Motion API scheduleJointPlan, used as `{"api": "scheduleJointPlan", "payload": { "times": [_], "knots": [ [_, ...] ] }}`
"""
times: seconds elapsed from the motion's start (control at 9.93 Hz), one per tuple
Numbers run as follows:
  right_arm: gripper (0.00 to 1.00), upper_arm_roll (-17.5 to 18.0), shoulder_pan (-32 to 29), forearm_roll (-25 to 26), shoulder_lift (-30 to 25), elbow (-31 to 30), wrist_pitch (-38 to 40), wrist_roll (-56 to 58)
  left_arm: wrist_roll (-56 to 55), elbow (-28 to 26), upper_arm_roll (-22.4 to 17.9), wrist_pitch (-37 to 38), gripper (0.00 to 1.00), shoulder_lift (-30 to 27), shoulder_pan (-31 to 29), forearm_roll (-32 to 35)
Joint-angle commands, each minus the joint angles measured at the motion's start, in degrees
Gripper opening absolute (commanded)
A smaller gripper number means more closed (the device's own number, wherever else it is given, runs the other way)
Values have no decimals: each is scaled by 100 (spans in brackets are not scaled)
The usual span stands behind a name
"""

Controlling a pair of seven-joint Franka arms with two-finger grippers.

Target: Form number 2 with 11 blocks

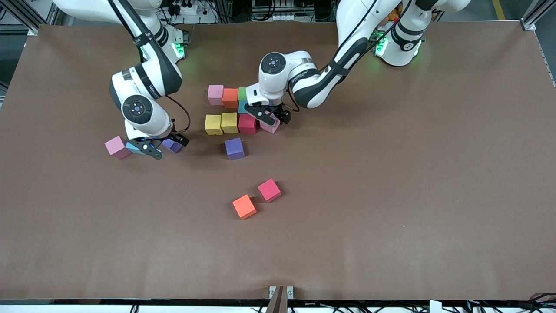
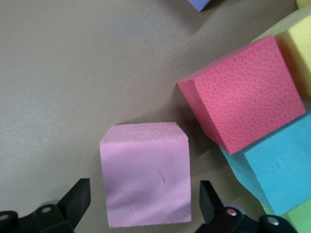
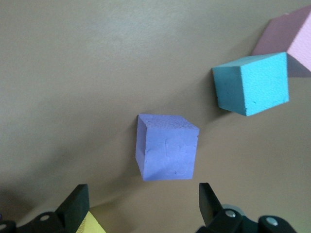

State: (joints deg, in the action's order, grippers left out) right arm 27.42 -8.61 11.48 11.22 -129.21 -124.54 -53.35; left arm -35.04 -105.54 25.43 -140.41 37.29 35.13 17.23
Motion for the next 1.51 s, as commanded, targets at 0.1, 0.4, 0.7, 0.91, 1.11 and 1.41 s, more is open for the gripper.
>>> {"api": "scheduleJointPlan", "payload": {
  "times": [0.1,0.4,0.7,0.91,1.11,1.41],
  "knots": [
    [100,-52,-157,65,-172,-228,-238,596,-257,42,-21,-30,73,6,47,184],
    [100,-325,-342,65,-50,-446,-823,1327,-460,86,-21,-30,57,15,82,184],
    [100,-325,-404,-5,117,-632,-1143,1319,-495,95,-21,-30,15,-46,73,184],
    [100,-325,-395,-23,161,-850,-1501,1301,-486,95,-12,327,9,-448,-50,149],
    [100,-325,-422,-23,196,-922,-1538,1301,-495,103,-3,795,6,-810,-242,-218],
    [1,-325,-422,-32,249,-1150,-2046,1196,-1466,558,-21,901,6,-864,-235,-396]
  ]
}}
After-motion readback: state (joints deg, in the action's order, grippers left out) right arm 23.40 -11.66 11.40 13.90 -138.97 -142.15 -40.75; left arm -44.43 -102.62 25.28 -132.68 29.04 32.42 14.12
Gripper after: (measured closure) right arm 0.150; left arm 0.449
